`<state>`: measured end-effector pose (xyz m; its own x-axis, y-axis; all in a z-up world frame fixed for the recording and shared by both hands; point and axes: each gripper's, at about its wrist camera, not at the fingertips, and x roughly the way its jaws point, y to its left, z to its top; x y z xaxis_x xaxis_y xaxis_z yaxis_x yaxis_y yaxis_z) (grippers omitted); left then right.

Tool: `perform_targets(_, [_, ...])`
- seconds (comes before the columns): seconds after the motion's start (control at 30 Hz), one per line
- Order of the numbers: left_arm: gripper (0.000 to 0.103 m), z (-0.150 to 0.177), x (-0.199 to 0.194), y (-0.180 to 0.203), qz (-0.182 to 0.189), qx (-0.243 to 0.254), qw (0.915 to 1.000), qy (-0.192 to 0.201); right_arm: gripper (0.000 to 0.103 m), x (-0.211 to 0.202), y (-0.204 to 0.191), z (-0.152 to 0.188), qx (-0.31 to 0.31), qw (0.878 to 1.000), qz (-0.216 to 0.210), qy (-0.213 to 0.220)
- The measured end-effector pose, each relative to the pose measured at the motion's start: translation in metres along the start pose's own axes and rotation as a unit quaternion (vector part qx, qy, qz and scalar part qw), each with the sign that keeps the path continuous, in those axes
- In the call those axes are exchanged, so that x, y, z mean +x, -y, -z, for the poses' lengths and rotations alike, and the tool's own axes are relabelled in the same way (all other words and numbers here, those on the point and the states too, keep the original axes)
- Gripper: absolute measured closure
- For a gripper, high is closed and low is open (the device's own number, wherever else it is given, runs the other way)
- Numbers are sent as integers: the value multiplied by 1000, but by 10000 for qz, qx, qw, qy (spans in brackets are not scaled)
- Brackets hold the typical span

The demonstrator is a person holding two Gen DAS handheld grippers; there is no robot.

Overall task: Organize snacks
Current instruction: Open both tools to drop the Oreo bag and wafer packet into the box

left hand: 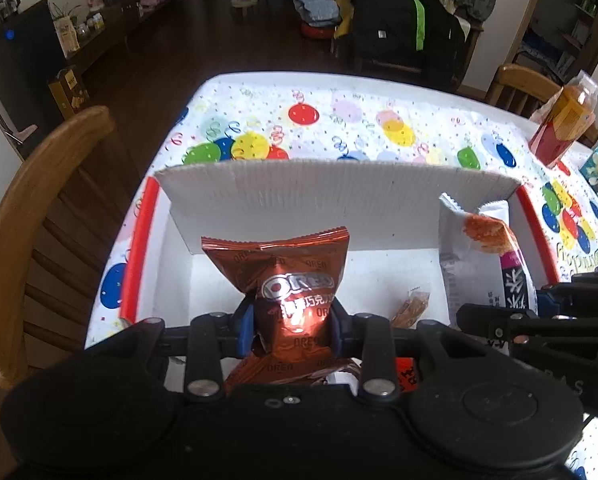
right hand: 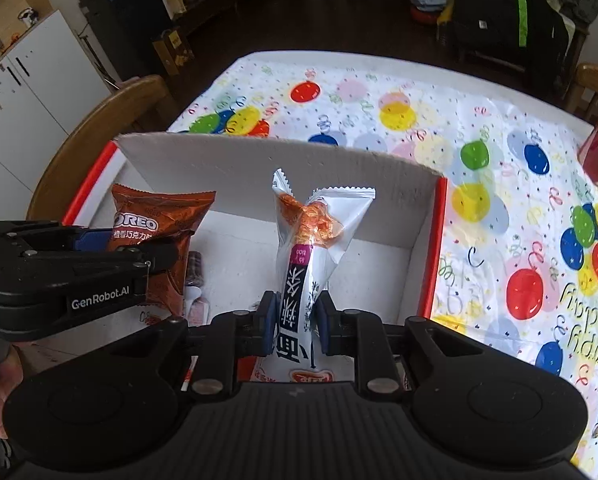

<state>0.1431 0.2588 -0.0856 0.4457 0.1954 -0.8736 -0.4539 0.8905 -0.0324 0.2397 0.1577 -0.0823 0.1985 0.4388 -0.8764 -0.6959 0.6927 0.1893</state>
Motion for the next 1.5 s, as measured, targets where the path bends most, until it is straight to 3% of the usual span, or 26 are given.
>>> perform_targets(0.37, [69,-2,22,1,-7,54,9997,-222,82,10,8,0,185,9998,16,-97])
perform_targets(0.53, [62,-2,21,1,16,33,9998,-191,79,9,9,0,186,9998,-5,-122])
perform_targets(0.63, [33,-2,16,0,4,-45,10000,-85,69,4,11,1,216,9998,-3,-29])
perform_targets(0.73, [30,-1,8,0,25,-41,10000,56,45,-4,11,3,175,9998,-7,90])
perform_targets(1.0, [23,4,-16,1,121,-84,9995,281,39,-33,9,11,120,9991,-216,352])
perform_targets(1.5, [12,25,-84,30,354,230,9948,924,38,-99,24,46,299,9942,-456,924])
